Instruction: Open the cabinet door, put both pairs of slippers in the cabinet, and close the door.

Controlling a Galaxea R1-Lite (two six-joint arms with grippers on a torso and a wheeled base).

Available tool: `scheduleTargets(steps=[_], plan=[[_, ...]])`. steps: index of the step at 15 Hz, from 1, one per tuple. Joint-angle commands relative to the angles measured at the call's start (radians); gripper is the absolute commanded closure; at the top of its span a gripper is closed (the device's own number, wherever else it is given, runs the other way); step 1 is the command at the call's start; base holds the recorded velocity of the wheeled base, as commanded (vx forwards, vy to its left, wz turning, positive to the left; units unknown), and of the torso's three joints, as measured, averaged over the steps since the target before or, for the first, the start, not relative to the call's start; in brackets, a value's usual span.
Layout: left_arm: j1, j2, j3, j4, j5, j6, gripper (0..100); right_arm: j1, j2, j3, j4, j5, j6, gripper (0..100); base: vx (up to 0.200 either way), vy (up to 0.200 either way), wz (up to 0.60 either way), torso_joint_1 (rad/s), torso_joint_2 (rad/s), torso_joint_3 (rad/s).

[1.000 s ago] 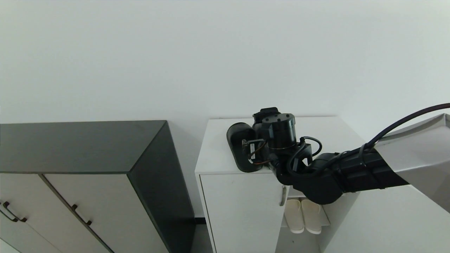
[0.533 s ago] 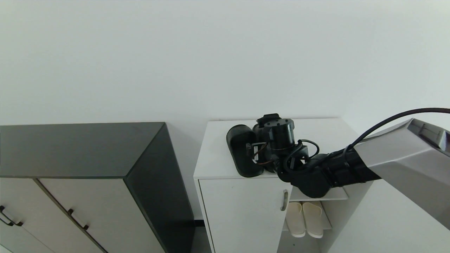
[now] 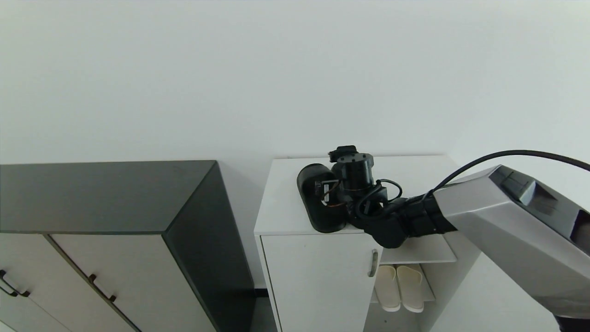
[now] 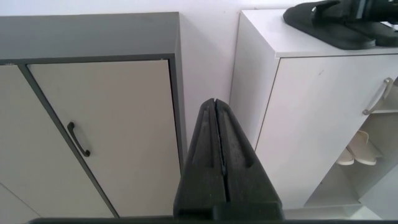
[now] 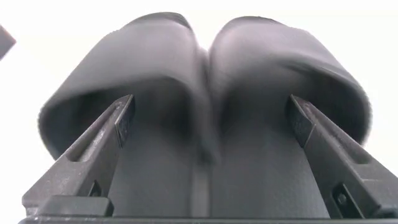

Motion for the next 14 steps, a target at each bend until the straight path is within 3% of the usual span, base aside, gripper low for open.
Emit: scheduleTargets(steps=[1,3,4,11,14], plan=[[0.000,0.000,0.000,0.000,0.001,-0.001,100,-0.009,0.053,-0.041,0.001,-0.001,-0.001,0,0.000,0.000,0.00,0.000,0.00,0.000],[0.000,0.000,0.000,0.000,-0.001,0.000,100,-0.006,0.065,-0.057,0.002,-0.001,-0.029,0,0.000,0.000,0.00,0.000,0.00,0.000],[-0.002,0.000,0.000,0.000,0.001,0.000,100,-0.006,0.076,-0.075,0.002,-0.001,-0.033,100,0.000,0.000,0.00,0.000,0.00,0.000],[-0.002,0.000,0.000,0.000,0.001,-0.001,100,-0.003,-0.004,-0.066,0.013,-0.007,-0.035,100,0.000,0.000,0.00,0.000,0.00,0.000],[0.000,0.000,0.000,0.000,-0.001,0.000,100,0.030,-0.143,0.074,0.005,-0.005,-0.035,100,0.000,0.000,0.00,0.000,0.00,0.000]])
